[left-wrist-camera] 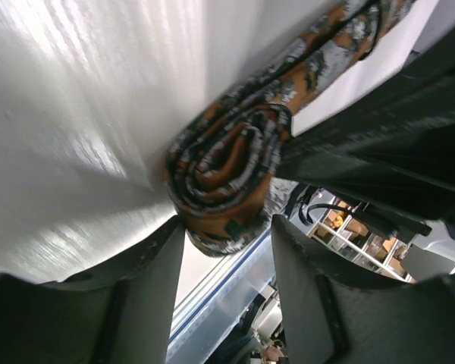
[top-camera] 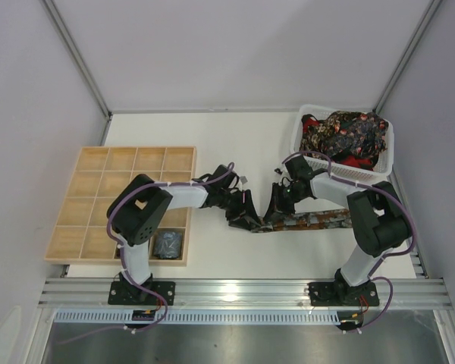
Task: Roll the ties
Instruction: Roll the tie
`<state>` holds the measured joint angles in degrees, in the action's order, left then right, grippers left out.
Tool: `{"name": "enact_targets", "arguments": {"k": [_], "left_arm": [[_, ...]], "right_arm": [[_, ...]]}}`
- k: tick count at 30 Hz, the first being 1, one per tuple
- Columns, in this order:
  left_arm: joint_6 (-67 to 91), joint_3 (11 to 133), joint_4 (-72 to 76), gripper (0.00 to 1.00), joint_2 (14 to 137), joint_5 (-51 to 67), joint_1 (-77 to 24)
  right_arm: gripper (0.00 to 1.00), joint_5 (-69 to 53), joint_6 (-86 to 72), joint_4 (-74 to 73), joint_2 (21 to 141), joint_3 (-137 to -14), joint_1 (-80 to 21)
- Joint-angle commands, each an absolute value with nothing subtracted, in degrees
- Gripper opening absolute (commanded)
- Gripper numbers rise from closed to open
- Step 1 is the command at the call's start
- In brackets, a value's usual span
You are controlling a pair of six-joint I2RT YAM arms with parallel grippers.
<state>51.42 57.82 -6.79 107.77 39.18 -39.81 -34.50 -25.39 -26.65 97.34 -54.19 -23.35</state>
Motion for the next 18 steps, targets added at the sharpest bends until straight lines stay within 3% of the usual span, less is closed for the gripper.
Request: {"name": "enact_targets", "arguments": {"k": [1, 9, 18], "left_arm": [[50.98, 60.99, -7.47, 0.54, 109.60, 38.85, -40.43], [50.71, 62.49, -8.00, 0.40, 111.36, 37.44, -40.43], [50.80, 62.40, -8.26, 0.37, 111.71, 36.91, -40.43]], "right_arm": [[0.00, -34.10, -24.34, -26.28, 95.10, -53.96, -23.20], [0.00, -34.19, -24.61, -27.16, 93.87, -53.96, -23.64], [0.00, -31.91, -23.03, -31.02, 89.91, -53.61, -23.73]]}}
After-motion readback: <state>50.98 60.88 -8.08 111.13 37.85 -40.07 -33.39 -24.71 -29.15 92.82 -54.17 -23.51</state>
